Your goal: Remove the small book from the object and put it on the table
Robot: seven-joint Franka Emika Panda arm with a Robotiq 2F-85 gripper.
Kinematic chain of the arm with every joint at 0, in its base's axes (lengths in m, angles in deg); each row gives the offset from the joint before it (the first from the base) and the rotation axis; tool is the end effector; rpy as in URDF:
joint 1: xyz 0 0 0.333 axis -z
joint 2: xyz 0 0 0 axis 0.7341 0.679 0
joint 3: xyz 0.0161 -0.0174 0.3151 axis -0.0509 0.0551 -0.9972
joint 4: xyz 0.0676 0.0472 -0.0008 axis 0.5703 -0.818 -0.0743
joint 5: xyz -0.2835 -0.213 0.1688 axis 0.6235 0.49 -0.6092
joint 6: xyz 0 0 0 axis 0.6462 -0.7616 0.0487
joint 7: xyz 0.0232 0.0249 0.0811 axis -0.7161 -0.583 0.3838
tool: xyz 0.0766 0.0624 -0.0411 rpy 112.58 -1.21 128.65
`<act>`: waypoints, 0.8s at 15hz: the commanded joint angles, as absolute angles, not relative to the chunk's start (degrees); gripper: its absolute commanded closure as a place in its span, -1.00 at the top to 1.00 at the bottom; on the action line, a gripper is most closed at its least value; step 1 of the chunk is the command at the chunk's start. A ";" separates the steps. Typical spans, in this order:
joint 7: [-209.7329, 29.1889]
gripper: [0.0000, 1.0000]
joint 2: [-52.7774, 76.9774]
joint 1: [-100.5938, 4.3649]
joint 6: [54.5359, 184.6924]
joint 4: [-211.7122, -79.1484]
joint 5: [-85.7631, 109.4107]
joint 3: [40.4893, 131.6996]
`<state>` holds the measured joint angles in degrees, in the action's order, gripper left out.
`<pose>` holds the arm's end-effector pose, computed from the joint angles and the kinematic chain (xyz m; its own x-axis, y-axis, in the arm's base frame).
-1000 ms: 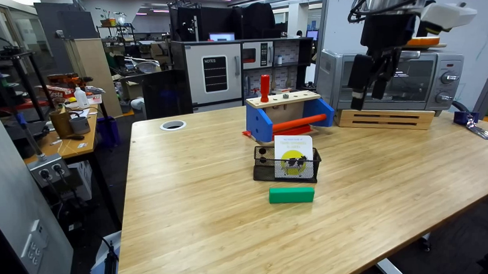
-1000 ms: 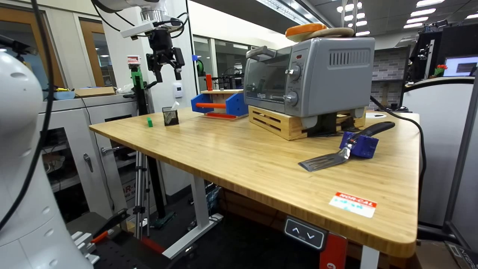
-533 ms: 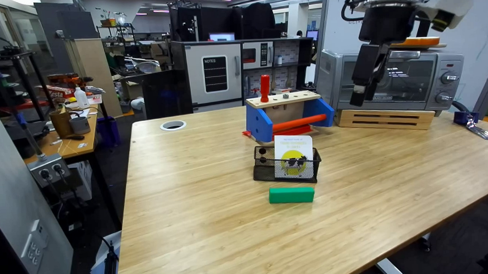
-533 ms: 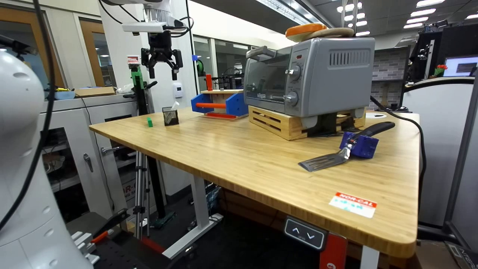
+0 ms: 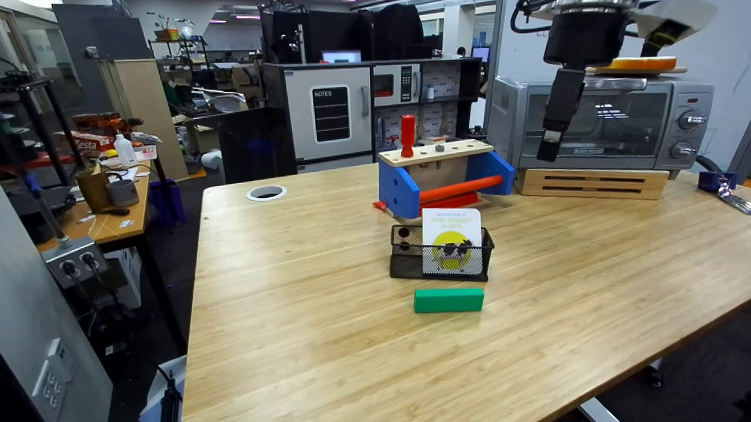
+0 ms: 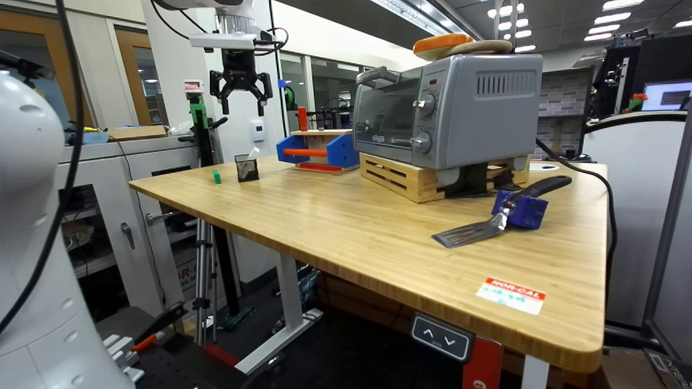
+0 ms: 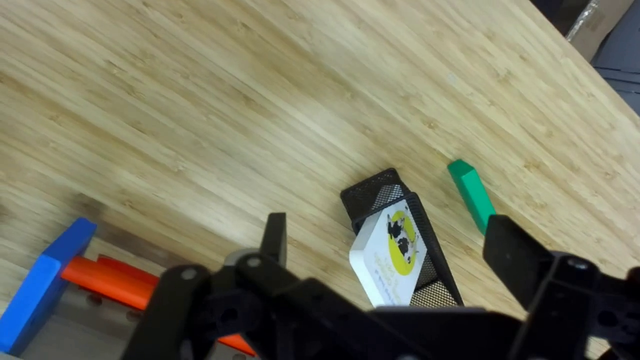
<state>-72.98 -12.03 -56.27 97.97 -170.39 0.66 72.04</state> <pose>0.4900 0.1832 0.5027 0.8759 0.4765 0.0750 0.4820 -0.8707 -0.0974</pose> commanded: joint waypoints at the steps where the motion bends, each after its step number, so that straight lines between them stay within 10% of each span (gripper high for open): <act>1: -72.56 1.00 -7.26 -56.87 96.19 -165.32 4.83 71.94; 12: -71.93 1.00 6.38 -60.28 93.43 -151.43 12.22 69.73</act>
<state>-72.98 4.22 -60.06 96.52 -154.68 11.17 70.19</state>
